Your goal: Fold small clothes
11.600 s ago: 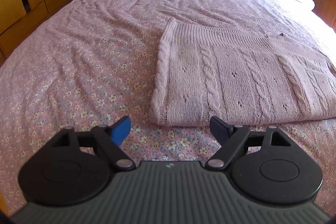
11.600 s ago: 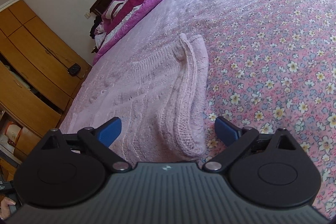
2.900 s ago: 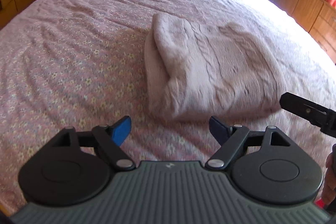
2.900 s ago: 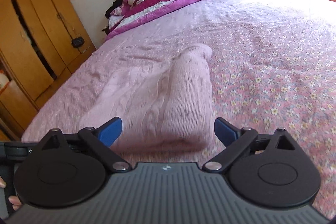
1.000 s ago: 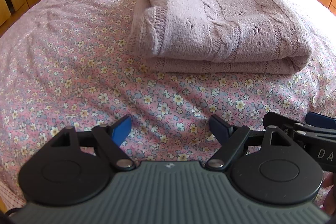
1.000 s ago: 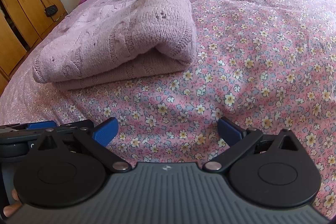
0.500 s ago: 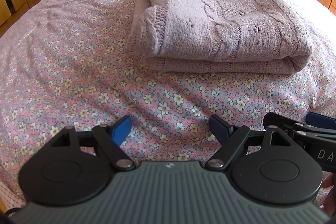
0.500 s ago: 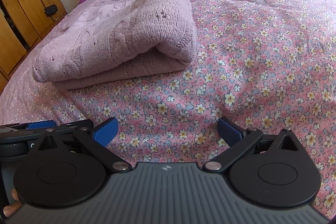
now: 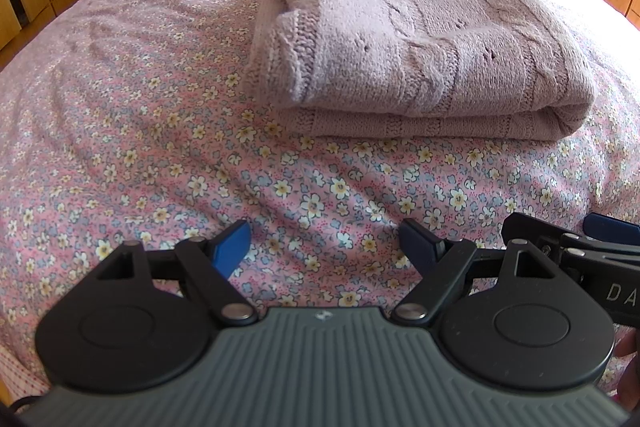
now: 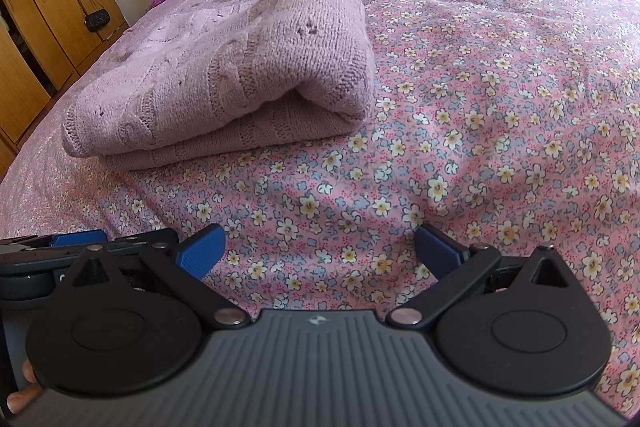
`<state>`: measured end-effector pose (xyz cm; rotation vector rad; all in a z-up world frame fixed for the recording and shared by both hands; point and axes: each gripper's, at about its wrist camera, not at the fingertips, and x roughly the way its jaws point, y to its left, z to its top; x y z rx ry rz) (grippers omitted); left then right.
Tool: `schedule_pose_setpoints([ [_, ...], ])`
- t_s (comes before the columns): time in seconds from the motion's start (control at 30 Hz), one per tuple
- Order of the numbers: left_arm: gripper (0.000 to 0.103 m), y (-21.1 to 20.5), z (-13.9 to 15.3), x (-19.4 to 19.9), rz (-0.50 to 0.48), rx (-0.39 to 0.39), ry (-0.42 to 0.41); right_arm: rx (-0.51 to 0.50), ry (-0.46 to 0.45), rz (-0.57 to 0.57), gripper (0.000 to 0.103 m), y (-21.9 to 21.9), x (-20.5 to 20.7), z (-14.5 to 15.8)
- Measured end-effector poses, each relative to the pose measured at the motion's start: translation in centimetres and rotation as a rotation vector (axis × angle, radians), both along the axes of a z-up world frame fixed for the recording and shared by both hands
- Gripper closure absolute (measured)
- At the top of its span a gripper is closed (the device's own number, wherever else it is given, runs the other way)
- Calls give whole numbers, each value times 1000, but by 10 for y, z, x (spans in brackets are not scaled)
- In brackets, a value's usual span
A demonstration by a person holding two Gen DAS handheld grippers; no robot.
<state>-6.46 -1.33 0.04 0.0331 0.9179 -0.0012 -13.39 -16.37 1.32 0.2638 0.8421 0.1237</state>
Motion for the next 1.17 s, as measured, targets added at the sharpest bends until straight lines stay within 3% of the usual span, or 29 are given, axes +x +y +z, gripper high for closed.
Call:
schedule_pose_setpoints([
  [1.17, 20, 0, 0, 0, -16, 10, 3, 3, -1, -1, 0, 0, 0, -1],
])
